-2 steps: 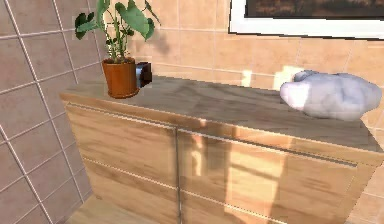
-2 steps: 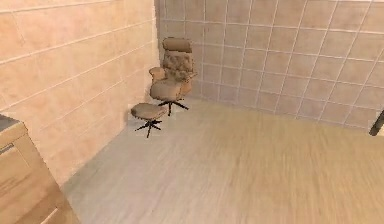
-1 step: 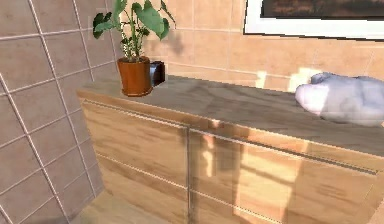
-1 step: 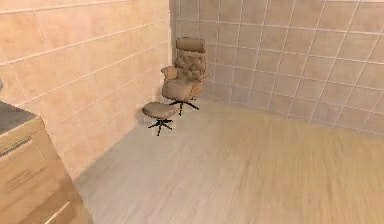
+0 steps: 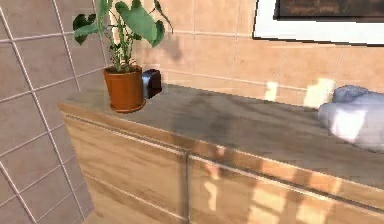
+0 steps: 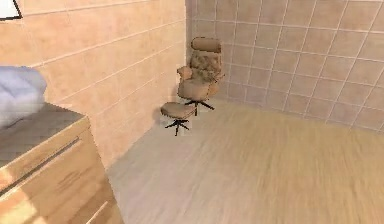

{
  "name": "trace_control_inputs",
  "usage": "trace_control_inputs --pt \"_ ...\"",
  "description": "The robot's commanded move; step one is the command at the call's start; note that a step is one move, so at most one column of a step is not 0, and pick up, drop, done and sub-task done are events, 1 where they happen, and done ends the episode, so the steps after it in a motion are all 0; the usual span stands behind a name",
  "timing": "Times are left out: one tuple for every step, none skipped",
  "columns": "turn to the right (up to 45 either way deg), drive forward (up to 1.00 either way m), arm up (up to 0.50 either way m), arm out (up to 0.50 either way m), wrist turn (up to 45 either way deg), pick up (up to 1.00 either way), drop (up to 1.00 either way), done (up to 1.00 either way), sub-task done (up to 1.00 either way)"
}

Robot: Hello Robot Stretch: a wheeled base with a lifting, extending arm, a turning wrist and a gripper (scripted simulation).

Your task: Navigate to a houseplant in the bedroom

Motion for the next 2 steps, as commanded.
trace_control_inputs --pt "-18.0 0.0 0.0 0.0 0.0 0.0 0.0 0.0 0.0" --pt "0.0 0.0 0.0 0.0 0.0 0.0 0.0 1.0 0.0"
